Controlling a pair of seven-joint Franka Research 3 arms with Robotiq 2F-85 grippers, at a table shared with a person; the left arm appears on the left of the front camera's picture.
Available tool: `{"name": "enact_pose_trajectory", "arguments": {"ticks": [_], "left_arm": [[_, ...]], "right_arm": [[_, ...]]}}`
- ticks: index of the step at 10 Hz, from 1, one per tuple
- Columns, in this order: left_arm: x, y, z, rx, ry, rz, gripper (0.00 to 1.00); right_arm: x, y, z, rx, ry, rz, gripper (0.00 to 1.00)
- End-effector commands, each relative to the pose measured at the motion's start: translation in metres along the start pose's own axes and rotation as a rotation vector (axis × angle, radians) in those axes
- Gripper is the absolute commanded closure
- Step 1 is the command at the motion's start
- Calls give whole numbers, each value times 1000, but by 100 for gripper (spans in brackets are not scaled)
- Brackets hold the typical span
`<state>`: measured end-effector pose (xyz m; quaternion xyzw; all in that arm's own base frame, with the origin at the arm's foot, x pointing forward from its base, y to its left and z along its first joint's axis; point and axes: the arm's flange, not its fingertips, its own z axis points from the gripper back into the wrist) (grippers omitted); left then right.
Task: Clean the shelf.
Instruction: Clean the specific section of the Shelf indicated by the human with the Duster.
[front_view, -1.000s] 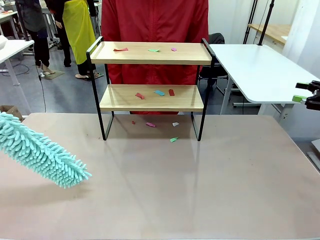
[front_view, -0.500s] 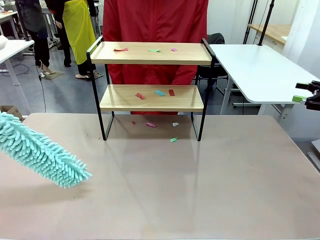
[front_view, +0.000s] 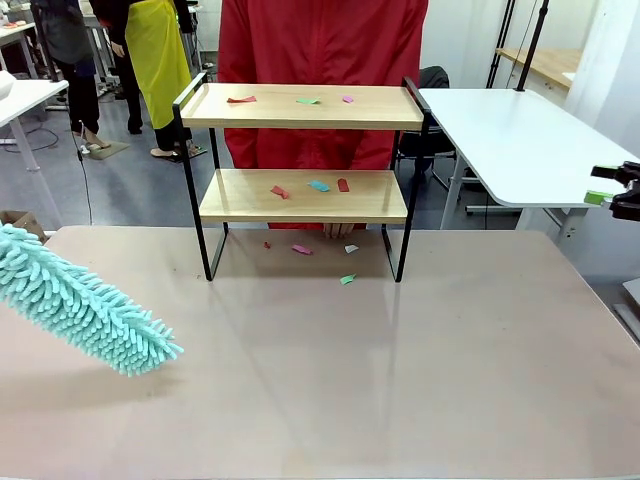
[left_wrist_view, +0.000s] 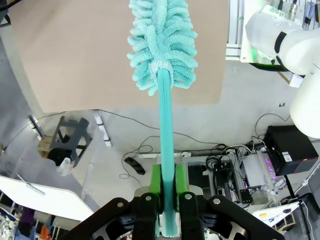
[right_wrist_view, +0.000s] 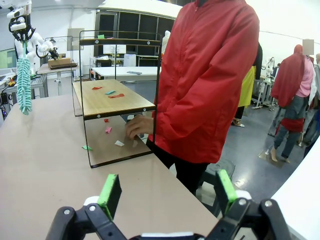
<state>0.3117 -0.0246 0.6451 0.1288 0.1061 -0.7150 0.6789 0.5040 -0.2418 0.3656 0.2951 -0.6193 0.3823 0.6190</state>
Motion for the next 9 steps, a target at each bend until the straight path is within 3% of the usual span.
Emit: {"name": "enact_pose_trajectory", "arguments": {"ticks": [1, 8, 9], "left_arm": [[-3, -1, 0, 4, -3, 1, 87], [0, 0, 0, 0, 0, 0, 87], [4, 0, -6, 8, -95, -40, 87]], "right_arm": [[4, 0, -2, 0, 14, -14, 0], [4, 0, -2, 0, 14, -14, 0], [4, 0, -2, 0, 14, -14, 0]]}}
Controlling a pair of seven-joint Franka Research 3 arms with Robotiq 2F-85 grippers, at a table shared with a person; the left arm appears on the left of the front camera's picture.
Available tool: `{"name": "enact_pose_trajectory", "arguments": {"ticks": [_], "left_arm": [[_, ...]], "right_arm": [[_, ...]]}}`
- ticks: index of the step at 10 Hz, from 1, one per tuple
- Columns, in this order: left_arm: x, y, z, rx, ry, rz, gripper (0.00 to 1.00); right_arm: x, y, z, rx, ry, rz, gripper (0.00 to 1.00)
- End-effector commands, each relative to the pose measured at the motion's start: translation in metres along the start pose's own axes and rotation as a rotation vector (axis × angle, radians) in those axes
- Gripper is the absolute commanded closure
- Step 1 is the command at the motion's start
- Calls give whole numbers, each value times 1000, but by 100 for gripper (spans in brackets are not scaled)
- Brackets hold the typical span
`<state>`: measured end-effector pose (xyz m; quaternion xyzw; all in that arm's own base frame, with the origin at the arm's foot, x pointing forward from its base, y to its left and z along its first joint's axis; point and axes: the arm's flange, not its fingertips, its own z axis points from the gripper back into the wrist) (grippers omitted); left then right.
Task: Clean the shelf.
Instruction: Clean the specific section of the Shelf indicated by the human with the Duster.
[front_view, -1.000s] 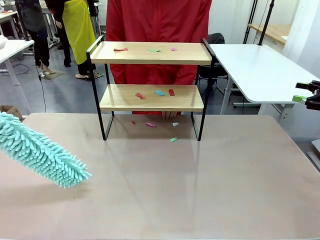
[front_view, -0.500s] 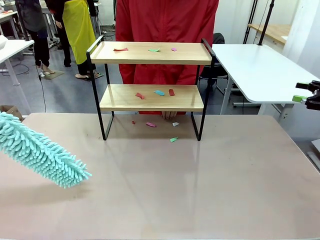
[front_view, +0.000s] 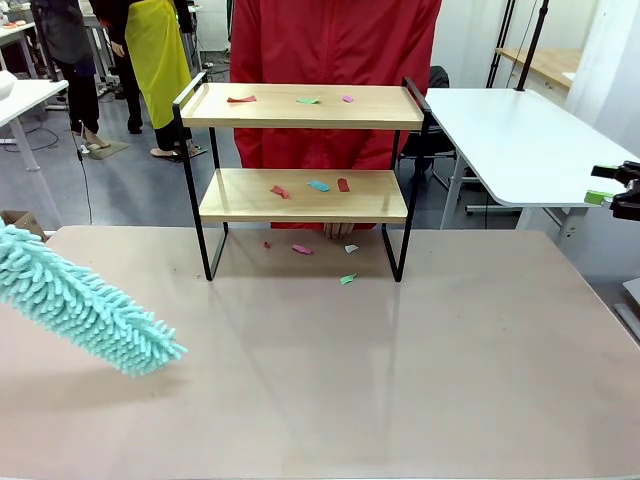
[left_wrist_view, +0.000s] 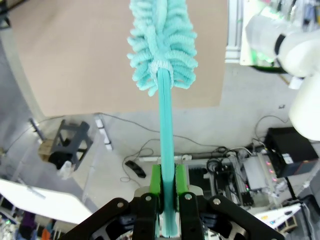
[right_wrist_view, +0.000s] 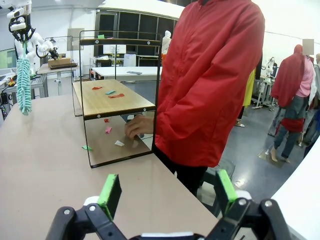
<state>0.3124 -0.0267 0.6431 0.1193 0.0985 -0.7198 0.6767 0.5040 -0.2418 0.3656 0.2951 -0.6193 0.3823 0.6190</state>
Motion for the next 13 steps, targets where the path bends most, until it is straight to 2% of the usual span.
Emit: {"name": "enact_pose_trajectory", "arguments": {"ticks": [1, 2, 5, 7, 8, 10, 12, 13], "left_arm": [[3, 1, -13, 13, -160, -54, 87], [11, 1, -23, 6, -282, -84, 87], [69, -4, -33, 43, -552, -58, 87], [101, -5, -48, 0, -825, 2, 87], [121, -10, -60, 2, -865, 155, 87], [161, -16, -78, -10, -901, 370, 87], [191, -21, -89, -59, -932, 518, 87], [195, -25, -90, -56, -934, 518, 87]], "right_arm": [[4, 0, -2, 0, 14, -14, 0], [4, 0, -2, 0, 14, -14, 0], [4, 0, -2, 0, 14, -14, 0], [4, 0, -2, 0, 14, -14, 0], [4, 0, -2, 0, 14, -14, 0], [4, 0, -2, 0, 14, -14, 0], [4, 0, -2, 0, 14, -14, 0], [4, 0, -2, 0, 14, -14, 0]]}}
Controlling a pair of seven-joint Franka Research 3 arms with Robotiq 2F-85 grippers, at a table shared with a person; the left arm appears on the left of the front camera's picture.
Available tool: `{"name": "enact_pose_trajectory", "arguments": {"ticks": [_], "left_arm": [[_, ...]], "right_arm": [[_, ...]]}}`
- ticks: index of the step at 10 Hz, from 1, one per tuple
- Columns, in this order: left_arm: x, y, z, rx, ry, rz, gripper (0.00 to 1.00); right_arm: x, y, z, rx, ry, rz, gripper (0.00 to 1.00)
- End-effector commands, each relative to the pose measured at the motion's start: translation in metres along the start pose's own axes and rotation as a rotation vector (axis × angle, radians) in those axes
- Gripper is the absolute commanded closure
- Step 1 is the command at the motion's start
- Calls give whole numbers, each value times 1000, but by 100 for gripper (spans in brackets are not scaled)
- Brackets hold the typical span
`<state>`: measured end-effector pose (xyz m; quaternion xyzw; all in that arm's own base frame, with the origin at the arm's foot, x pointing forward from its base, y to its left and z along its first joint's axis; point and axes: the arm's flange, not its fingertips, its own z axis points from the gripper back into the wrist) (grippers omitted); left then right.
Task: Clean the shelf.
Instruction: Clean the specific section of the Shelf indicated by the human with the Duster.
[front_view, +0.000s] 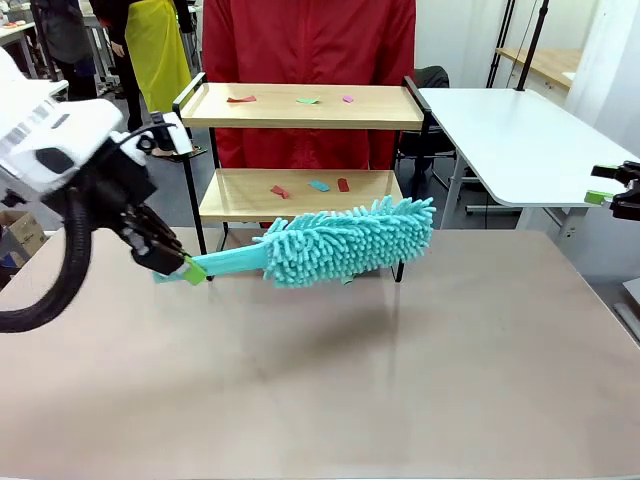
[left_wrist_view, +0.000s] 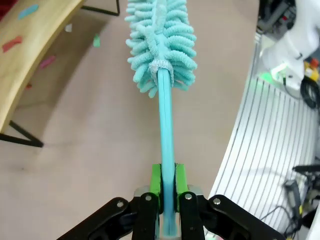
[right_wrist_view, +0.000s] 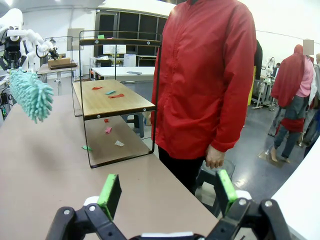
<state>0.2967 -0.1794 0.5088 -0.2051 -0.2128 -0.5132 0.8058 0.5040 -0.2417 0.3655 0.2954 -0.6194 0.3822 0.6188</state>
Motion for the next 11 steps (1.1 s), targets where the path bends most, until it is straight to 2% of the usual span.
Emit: {"name": "enact_pose_trajectory", "arguments": {"ticks": [1, 2, 5, 6, 7, 8, 11], "left_arm": [[-8, -9, -1, -71, -50, -62, 87], [0, 0, 0, 0, 0, 0, 87], [3, -5, -4, -20, -1, -15, 87], [18, -3, -21, 3, 95, 87, 87], [18, -11, -33, -12, 198, 128, 87], [14, -17, -35, 4, 226, 148, 87], [8, -36, -35, 86, 203, 251, 87]], "right_arm": [[5, 0, -2, 0, 15, -13, 0], [5, 0, -2, 0, 15, -13, 0], [5, 0, -2, 0, 15, -13, 0], [5, 0, -2, 0, 15, -13, 0], [5, 0, -2, 0, 15, -13, 0], [5, 0, -2, 0, 15, -13, 0], [5, 0, -2, 0, 15, -13, 0]]}}
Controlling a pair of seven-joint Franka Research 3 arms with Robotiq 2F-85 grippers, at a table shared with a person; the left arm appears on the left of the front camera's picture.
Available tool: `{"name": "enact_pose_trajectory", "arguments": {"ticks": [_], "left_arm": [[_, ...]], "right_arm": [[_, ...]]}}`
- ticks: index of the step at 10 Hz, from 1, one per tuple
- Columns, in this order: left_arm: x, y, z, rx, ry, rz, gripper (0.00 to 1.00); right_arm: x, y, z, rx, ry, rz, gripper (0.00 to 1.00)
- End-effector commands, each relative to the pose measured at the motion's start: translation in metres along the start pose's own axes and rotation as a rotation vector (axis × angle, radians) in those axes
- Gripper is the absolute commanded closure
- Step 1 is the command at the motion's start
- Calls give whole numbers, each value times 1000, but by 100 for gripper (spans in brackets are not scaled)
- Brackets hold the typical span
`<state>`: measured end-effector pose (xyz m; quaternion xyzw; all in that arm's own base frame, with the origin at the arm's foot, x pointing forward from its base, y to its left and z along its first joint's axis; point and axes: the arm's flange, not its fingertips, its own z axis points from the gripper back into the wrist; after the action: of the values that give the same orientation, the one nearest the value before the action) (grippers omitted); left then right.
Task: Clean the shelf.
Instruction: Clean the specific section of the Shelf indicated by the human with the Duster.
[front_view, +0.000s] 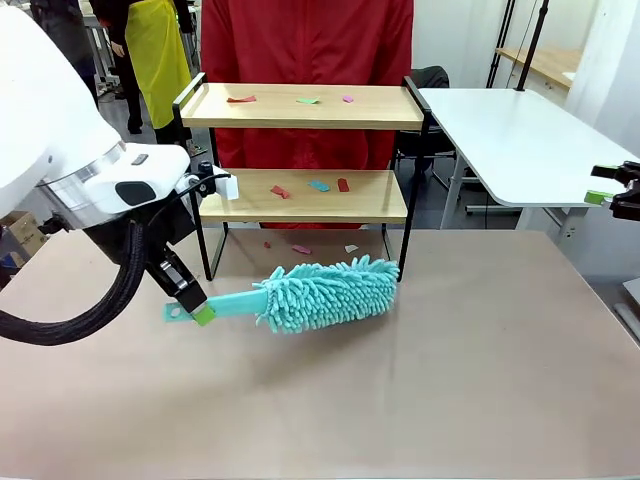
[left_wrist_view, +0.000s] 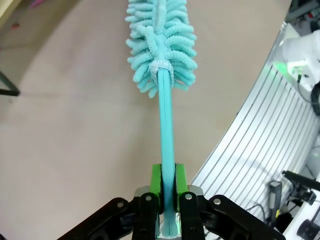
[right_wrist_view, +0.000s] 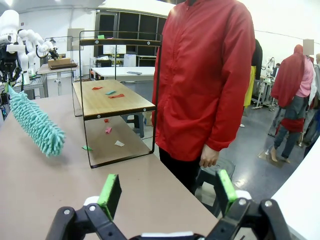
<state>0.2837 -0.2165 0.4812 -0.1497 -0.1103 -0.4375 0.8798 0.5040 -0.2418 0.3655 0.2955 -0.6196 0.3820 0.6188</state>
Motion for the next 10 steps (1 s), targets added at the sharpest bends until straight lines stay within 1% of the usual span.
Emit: {"name": "enact_pose_trajectory", "arguments": {"ticks": [1, 3, 5, 6, 7, 9, 10], "left_arm": [[-1, -20, -1, 44, -37, 64, 87], [9, -27, -22, 40, -55, 145, 87], [26, -36, -40, 84, -88, 239, 87], [36, -42, -47, 66, -128, 256, 87], [46, -48, -59, 87, -167, 289, 87], [63, -56, -82, 74, -195, 330, 87], [70, -56, -92, 71, -194, 375, 87]], "right_arm": [[5, 0, -2, 0, 15, -13, 0], [5, 0, -2, 0, 15, -13, 0], [5, 0, -2, 0, 15, -13, 0], [5, 0, -2, 0, 15, -13, 0], [5, 0, -2, 0, 15, -13, 0], [5, 0, -2, 0, 15, -13, 0], [5, 0, -2, 0, 15, -13, 0]]}}
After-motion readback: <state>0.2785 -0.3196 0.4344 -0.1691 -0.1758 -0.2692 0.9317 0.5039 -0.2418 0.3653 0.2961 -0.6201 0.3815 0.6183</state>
